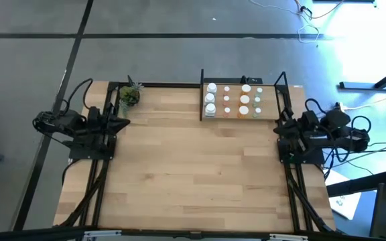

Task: Pick and place medicine bottles onto shelf by color
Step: Return to Home Position

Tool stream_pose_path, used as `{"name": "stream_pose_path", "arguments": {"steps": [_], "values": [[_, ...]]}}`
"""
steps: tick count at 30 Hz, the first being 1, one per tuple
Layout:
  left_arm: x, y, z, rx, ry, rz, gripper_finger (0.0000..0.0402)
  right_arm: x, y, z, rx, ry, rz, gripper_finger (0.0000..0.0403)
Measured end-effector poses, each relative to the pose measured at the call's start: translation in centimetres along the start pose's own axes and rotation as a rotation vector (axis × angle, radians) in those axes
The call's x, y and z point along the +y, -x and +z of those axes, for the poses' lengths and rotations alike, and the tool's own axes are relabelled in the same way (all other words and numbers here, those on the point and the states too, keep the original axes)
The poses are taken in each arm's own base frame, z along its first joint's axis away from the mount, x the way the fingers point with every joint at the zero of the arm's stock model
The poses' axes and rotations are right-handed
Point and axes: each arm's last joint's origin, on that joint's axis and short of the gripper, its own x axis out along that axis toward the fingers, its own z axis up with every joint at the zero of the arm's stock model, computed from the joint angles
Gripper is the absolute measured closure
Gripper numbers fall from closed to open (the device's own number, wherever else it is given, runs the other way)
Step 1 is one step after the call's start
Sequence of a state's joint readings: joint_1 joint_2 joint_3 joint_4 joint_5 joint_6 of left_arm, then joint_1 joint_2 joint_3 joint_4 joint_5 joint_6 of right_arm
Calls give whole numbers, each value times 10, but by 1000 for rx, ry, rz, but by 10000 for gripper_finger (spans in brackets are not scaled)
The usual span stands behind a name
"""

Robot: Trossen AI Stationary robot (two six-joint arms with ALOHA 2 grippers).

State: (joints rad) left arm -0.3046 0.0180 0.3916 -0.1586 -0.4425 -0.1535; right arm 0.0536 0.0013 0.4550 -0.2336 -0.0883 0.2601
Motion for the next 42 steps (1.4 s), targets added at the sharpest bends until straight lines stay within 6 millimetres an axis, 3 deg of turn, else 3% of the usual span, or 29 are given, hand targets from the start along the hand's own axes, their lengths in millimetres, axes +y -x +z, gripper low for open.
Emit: {"name": "stream_pose_path", "arguments": {"steps": [12,18,31,42], "values": [[0,-2,-14,18,-10,-35,401,-9,-14,-27,-45,-30,14,399],[0,-7,-31,33,-22,-36,401,-16,-21,-53,-32,-52,12,399],[5,-17,-93,36,-21,-41,401,-30,-28,-102,-20,-68,14,399],[6,-17,-101,66,-180,-43,399,-31,-28,-107,30,129,5,399]]}}
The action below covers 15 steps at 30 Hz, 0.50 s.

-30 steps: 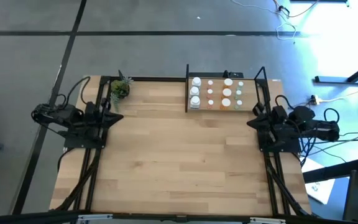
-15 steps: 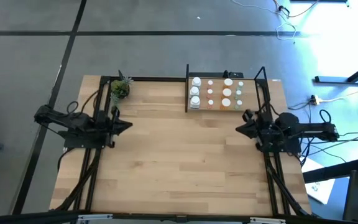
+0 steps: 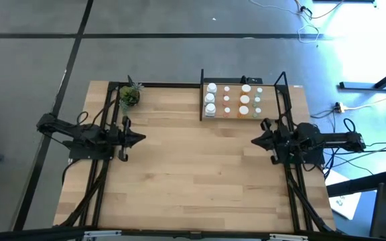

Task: Pick and place medicine bottles onto shelf by color
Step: Return to Home Position

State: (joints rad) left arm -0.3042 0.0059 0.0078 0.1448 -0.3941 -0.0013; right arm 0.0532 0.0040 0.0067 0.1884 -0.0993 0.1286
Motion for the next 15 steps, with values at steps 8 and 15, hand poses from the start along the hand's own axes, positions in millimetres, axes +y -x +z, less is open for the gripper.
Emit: {"name": "stream_pose_path", "arguments": {"steps": [8,15], "values": [[0,0,0,1,-5,7,388,-1,0,-2,16,82,-28,392],[0,0,0,1,-6,7,380,-1,0,-3,26,79,-29,385]]}}
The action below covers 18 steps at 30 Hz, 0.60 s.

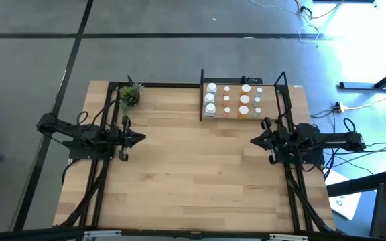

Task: Pick and place medicine bottles onto shelf by color
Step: Return to Home Position

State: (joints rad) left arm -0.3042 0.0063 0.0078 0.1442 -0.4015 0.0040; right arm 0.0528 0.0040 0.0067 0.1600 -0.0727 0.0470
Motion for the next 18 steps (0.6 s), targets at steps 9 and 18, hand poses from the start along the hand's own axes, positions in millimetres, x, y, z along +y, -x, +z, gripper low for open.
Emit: {"name": "stream_pose_path", "arguments": {"steps": [9,18], "values": [[0,0,0,0,0,1,378,0,0,0,0,1,0,385],[0,0,0,1,-1,1,393,0,0,0,0,3,0,385]]}}
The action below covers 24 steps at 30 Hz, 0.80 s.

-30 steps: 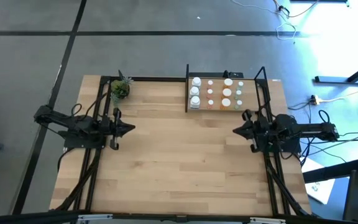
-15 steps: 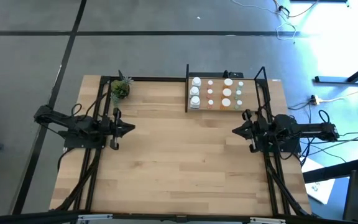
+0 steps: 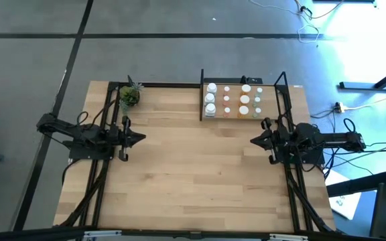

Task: Pick and place medicine bottles onto shelf by color
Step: Return to Home Position

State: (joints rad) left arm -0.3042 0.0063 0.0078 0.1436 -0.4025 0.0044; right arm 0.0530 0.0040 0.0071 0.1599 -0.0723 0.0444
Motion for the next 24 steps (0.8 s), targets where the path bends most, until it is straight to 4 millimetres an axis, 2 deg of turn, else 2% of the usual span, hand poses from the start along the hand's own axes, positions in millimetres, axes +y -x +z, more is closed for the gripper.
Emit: {"name": "stream_pose_path", "arguments": {"steps": [8,24], "values": [[0,0,0,0,0,0,400,0,0,0,0,0,0,385],[0,0,0,0,0,0,373,0,0,0,0,0,0,385]]}}
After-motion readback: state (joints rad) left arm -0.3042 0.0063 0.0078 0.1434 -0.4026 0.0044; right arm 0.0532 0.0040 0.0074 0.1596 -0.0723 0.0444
